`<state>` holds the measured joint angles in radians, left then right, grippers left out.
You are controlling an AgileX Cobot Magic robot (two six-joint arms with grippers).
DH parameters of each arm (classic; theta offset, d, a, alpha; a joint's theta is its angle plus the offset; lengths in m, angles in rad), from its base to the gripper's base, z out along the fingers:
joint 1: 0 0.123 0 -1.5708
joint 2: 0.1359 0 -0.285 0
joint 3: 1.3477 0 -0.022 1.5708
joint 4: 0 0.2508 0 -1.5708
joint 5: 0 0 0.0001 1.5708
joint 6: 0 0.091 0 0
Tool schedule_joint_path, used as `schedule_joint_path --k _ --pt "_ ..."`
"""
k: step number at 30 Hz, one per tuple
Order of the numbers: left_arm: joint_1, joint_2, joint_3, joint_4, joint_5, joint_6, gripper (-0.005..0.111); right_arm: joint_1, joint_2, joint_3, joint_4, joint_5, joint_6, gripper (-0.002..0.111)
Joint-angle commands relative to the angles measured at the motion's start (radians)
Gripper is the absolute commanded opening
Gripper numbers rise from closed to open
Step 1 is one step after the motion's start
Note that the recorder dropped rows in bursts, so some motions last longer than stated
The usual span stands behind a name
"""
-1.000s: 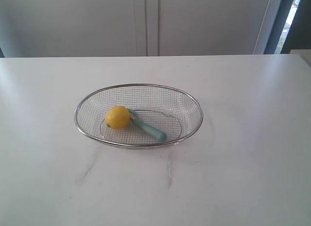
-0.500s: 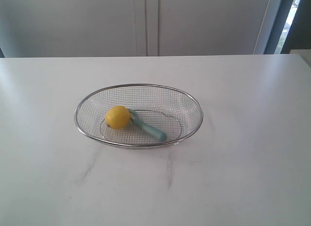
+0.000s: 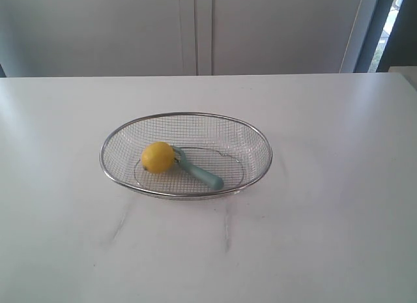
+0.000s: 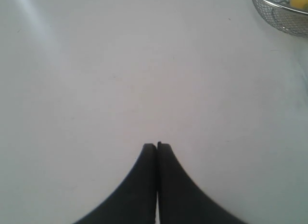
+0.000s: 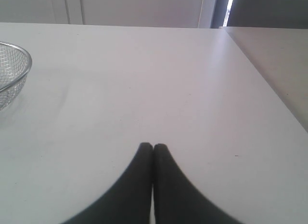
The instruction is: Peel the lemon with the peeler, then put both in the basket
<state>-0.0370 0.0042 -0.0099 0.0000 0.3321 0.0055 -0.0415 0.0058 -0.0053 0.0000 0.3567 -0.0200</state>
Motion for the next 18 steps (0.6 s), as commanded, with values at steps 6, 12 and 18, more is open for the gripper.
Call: schedule_joint_path --k 6,12,18 --pt "0.000 -0.004 0.010 -0.038 -0.001 0.017 0.000 -0.009 -0.006 0.005 0.000 -0.008 0.000 0.000" --pt "0.000 -0.004 0.010 -0.037 -0.001 0.021 0.000 -0.009 -0.006 0.005 0.000 -0.008 0.000 0.000" --pt "0.000 -0.004 0.010 -0.037 -0.001 0.021 0.000 -0.009 -0.006 0.005 0.000 -0.008 0.000 0.000"
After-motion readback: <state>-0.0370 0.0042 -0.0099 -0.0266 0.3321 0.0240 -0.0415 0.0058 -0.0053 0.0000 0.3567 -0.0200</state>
